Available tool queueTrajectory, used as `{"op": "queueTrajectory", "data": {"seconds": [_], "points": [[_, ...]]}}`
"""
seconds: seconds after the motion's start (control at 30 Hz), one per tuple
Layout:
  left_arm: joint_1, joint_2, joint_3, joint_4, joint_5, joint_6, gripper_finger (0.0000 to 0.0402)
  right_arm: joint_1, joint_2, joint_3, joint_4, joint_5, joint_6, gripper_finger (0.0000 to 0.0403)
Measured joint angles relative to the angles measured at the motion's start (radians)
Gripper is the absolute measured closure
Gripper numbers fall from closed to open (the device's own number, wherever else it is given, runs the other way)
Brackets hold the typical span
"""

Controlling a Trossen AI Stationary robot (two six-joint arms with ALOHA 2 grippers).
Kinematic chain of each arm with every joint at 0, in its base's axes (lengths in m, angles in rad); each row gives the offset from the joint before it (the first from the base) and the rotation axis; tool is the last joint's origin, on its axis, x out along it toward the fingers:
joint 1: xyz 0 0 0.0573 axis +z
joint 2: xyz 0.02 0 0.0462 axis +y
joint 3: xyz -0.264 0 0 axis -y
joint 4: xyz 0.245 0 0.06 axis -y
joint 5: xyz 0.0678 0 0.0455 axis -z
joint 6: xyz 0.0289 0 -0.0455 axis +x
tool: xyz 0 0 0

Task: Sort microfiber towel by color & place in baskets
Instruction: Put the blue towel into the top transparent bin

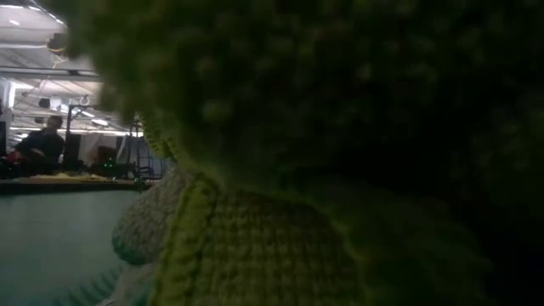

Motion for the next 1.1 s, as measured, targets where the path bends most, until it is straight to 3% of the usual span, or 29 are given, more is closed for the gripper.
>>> {"op": "queueTrajectory", "data": {"seconds": [0.23,0.43,0.67,1.1], "points": [[0.0,0.0,0.0,0.0,0.0,0.0,0.0254,0.0,0.004,0.03,-0.031,0.01,0.001,0.039],[0.0,0.0,0.0,0.0,0.0,0.0,0.0254,0.001,-0.006,0.115,-0.125,0.02,0.002,0.0373],[0.0,0.0,0.0,0.0,0.0,0.0,0.0254,0.001,-0.045,0.239,-0.2,0.004,0.008,0.0391],[0.0,0.0,0.0,0.0,0.0,0.001,0.0254,0.024,-0.171,0.458,-0.343,-0.161,0.109,0.0392]]}}
